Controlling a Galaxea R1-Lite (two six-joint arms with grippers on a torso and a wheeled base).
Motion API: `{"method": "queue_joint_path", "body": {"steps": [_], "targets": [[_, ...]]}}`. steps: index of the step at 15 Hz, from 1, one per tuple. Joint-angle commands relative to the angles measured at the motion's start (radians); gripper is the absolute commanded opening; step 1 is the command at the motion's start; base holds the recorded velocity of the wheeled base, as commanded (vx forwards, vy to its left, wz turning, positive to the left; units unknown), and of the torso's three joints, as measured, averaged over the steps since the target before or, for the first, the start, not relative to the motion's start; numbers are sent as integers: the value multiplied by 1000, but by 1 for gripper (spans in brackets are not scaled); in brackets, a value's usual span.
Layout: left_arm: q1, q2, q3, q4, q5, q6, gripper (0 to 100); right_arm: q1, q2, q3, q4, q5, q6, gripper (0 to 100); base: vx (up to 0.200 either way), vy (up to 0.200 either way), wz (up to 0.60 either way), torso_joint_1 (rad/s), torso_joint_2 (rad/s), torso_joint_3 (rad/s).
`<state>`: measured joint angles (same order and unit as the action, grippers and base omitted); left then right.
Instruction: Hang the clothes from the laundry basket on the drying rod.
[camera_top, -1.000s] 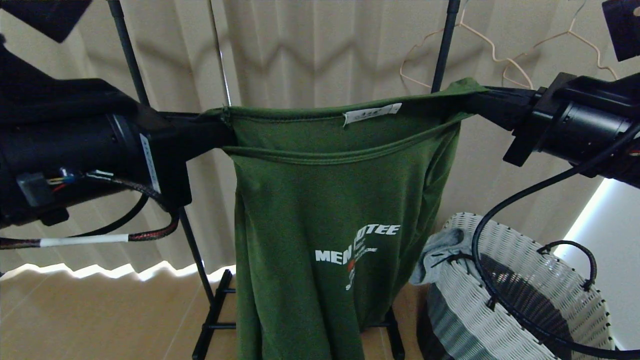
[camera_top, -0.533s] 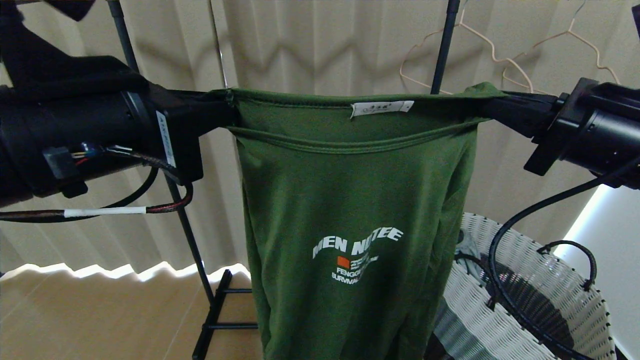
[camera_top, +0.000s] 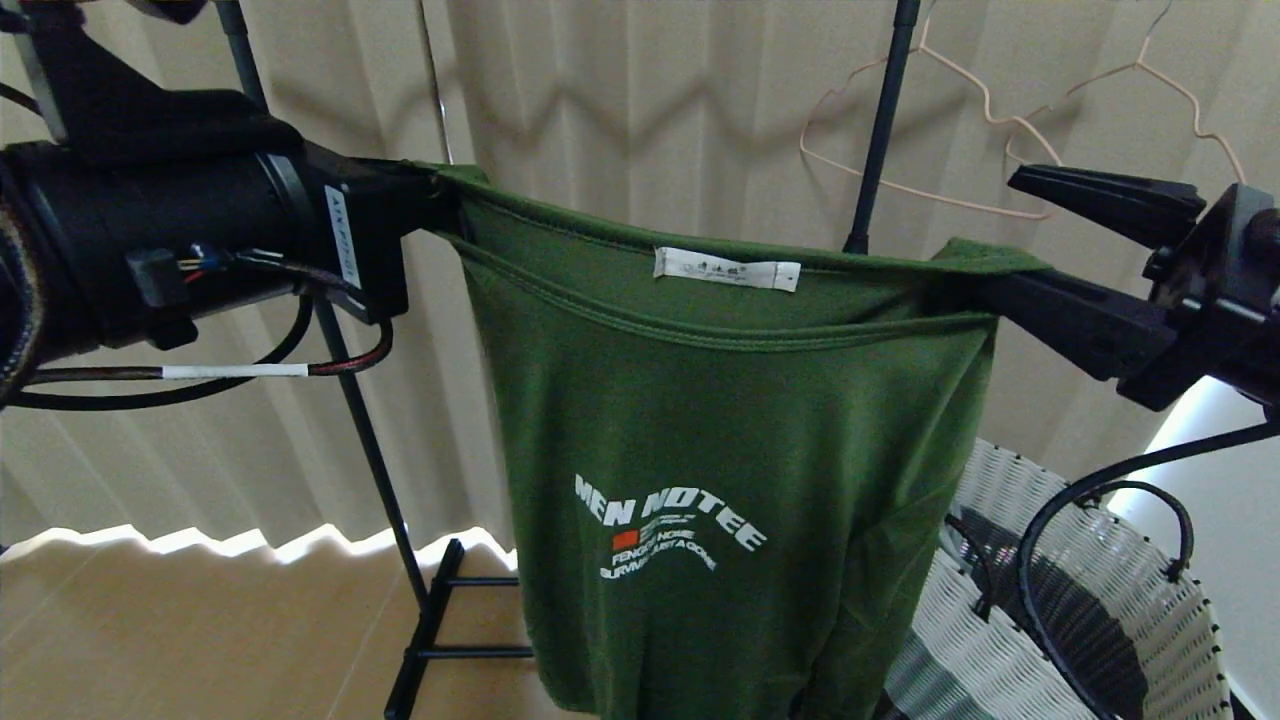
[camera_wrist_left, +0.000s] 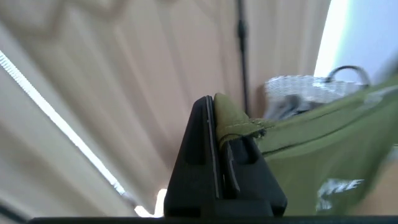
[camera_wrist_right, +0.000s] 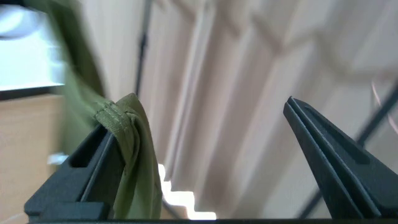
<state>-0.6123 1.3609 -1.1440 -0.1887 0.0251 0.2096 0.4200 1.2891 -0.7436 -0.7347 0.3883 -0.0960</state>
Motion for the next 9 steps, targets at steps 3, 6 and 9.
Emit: {"method": "queue_joint_path", "body": {"steps": [3, 6, 9], "targets": [[57, 41, 38, -66, 29, 7, 0, 0, -73, 125, -95, 81, 1, 100, 0, 0, 0, 0, 0, 0], [79, 75, 78, -161, 104, 5, 0, 0, -105, 156, -92, 84, 1, 100, 0, 0, 0, 0, 0, 0], [97, 76, 113, -178, 105, 2, 0, -3, -113, 173, -89, 80, -1, 100, 0, 0, 0, 0, 0, 0]]}}
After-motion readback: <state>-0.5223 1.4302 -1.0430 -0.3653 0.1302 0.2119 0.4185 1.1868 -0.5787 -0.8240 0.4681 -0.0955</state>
